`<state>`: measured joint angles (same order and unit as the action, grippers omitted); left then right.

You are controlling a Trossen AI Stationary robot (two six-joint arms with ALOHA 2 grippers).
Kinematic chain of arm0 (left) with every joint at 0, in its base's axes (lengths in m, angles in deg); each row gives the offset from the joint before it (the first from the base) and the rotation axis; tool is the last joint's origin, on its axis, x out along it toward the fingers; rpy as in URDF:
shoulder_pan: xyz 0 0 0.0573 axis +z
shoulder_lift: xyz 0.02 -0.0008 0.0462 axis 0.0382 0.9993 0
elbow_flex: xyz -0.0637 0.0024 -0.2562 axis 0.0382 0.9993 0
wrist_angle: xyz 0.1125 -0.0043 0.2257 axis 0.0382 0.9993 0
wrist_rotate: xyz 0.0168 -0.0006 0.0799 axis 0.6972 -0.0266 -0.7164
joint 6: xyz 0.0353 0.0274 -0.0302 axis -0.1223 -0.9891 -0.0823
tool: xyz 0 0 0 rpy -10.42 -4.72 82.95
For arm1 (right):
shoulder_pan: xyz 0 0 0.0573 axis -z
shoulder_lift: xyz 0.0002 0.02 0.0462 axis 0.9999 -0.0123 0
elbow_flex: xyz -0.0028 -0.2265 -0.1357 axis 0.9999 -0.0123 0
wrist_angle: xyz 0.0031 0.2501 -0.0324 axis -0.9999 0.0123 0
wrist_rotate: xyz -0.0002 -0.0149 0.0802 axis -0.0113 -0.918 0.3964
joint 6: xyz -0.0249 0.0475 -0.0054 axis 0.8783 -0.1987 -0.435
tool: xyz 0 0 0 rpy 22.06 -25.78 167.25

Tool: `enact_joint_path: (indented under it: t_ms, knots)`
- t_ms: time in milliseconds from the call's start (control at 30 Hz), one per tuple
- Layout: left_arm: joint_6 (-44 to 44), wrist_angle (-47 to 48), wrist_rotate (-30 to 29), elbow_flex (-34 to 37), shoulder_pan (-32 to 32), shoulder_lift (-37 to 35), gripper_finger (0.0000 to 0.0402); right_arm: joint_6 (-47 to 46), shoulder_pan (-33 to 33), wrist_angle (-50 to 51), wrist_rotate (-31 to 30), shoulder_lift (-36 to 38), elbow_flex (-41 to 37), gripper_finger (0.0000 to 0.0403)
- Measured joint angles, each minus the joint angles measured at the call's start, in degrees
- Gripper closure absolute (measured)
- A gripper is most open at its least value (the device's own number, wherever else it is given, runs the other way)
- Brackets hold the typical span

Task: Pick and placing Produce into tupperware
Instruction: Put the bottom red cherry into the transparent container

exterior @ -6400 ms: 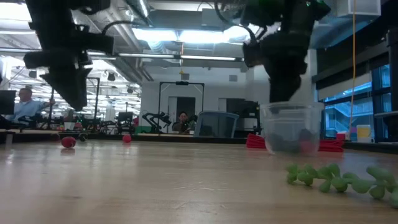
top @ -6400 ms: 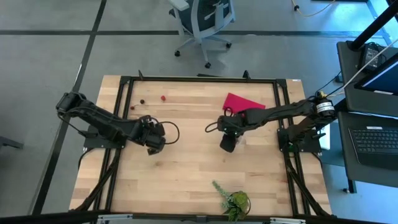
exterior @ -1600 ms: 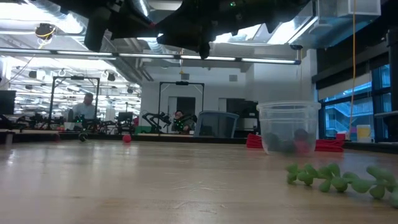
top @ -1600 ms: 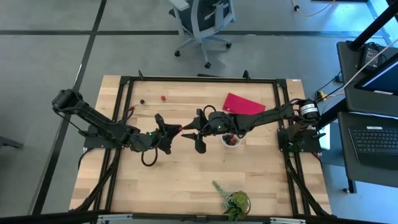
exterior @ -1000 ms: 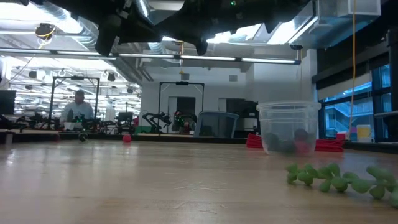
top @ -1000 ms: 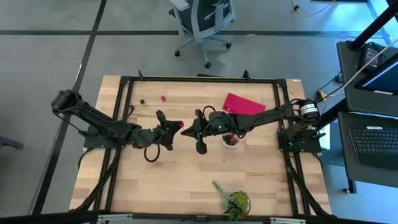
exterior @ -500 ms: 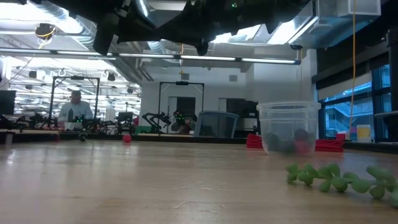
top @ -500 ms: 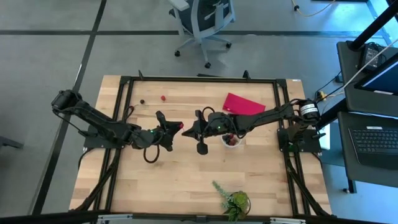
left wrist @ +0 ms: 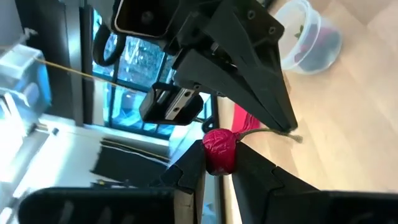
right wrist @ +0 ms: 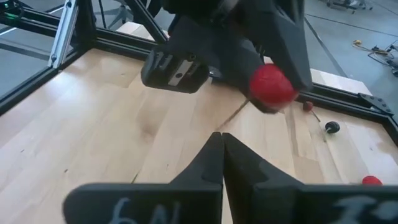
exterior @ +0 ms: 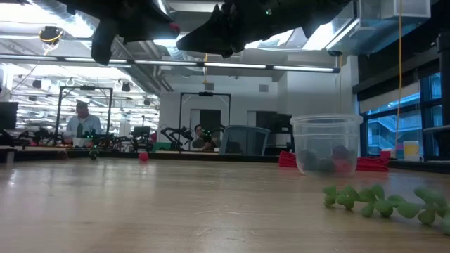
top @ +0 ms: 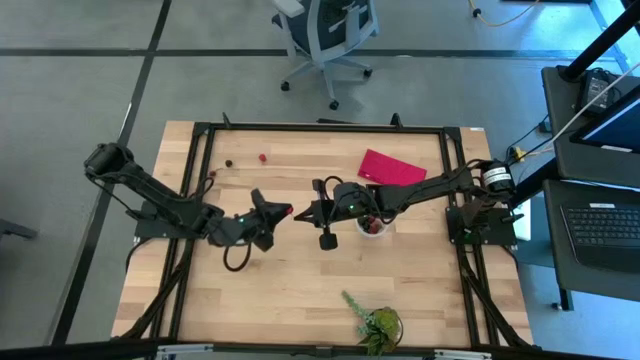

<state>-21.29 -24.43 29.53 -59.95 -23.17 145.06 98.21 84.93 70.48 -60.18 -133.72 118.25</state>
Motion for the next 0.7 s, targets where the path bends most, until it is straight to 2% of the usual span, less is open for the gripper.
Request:
enact_joint_path:
  t_ms: [200,300,433,700]
  knots:
    - [-7.21,0.01,-2.26,0.00,-1.71,0.00,0.0341,-0.24,0.15,-0.54,0.00,0.00,0.00,0.0380]
    - [-11.43,0.02,-2.24,0.00,-2.19,0.00,0.0341,-3.40,0.16,-1.86,-0.01,0.00,0.00,0.0374]
    - [-13.18,0.00,-2.25,0.00,-2.23,0.00,0.0341,-2.97,0.17,-1.90,0.00,0.00,0.04,0.0359]
    - [-15.31,-0.04,-2.35,0.00,-1.25,0.00,0.0341,-6.88,0.15,-2.27,0.01,0.00,0.04,0.0281]
